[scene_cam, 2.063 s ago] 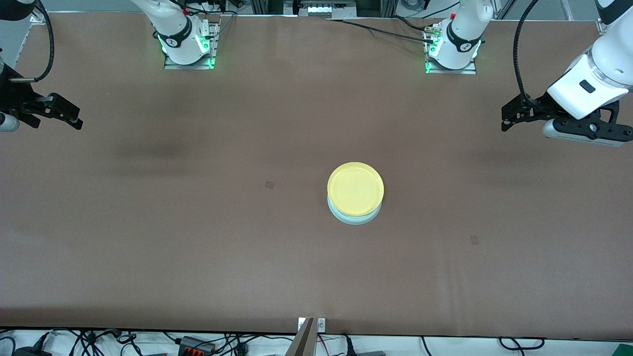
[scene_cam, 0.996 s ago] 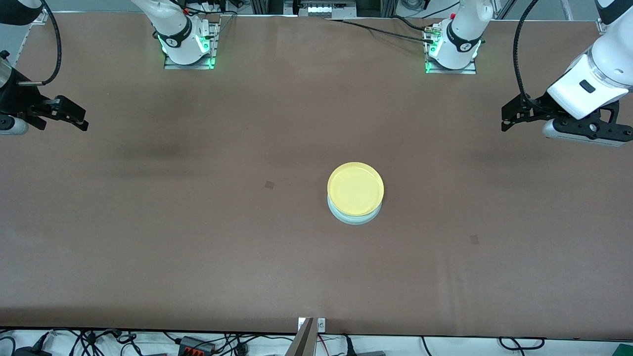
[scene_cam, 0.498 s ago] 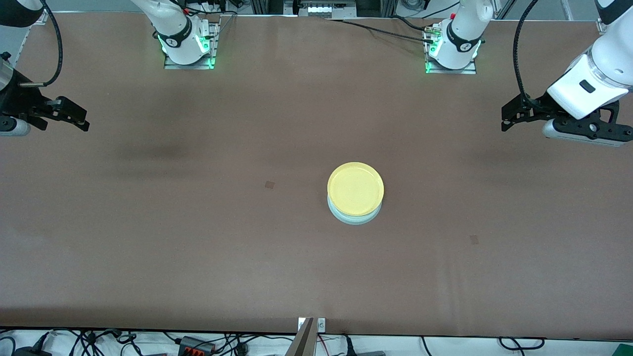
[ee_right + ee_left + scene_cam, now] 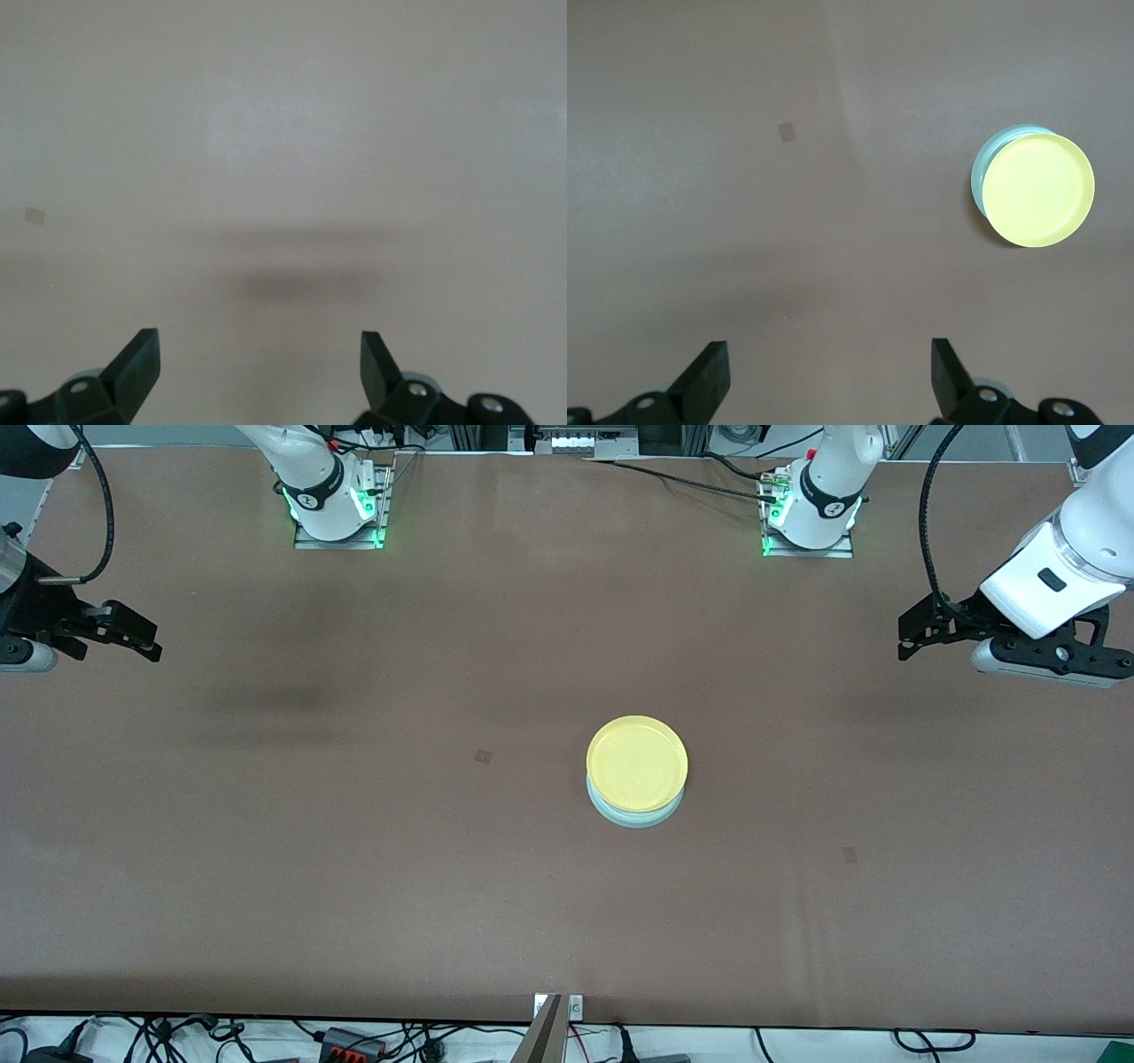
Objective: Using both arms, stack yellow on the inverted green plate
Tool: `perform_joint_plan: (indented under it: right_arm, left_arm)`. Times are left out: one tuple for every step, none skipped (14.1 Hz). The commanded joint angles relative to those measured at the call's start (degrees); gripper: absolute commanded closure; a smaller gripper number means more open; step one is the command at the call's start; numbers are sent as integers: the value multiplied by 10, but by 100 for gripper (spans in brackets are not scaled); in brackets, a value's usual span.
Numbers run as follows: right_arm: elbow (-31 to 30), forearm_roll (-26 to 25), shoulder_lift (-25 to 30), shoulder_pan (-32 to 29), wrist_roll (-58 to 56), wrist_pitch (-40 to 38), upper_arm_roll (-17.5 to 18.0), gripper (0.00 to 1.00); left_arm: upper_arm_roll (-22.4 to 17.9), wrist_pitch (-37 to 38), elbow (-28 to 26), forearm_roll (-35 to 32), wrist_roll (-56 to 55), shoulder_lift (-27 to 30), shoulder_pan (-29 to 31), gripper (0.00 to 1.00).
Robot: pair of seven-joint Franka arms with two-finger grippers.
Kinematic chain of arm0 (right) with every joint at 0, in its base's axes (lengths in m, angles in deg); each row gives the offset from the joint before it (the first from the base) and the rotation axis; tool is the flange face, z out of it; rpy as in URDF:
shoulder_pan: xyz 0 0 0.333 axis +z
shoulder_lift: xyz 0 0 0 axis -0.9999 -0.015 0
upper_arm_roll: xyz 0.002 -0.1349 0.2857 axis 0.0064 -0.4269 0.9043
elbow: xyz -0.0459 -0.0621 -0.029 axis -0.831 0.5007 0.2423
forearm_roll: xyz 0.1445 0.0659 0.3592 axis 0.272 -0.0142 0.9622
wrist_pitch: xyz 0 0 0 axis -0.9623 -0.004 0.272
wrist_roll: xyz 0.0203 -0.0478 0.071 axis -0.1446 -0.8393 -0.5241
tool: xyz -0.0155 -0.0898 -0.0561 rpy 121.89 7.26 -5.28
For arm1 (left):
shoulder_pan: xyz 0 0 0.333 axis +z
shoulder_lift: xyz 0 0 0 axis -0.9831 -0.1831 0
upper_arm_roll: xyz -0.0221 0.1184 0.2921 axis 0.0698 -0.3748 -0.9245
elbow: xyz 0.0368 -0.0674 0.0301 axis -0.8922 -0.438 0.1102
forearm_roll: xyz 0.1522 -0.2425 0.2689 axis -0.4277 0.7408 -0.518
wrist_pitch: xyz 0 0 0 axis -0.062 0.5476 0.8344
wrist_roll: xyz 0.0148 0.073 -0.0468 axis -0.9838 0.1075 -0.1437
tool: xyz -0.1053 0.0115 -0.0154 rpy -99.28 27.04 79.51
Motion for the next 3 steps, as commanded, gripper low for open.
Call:
perform_joint_plan:
  right_arm:
    - [0,-9,2,-3,-8,-7,1,0]
    - [0,-9,2,-3,-8,-7,1,0]
    - [0,-9,2,-3,-8,-7,1,0]
  left_arm:
    - [4,-2,-8,-6,1,10,3,0]
    - [4,-2,-8,-6,1,10,3,0]
    - [4,-3,-8,-6,1,10,3,0]
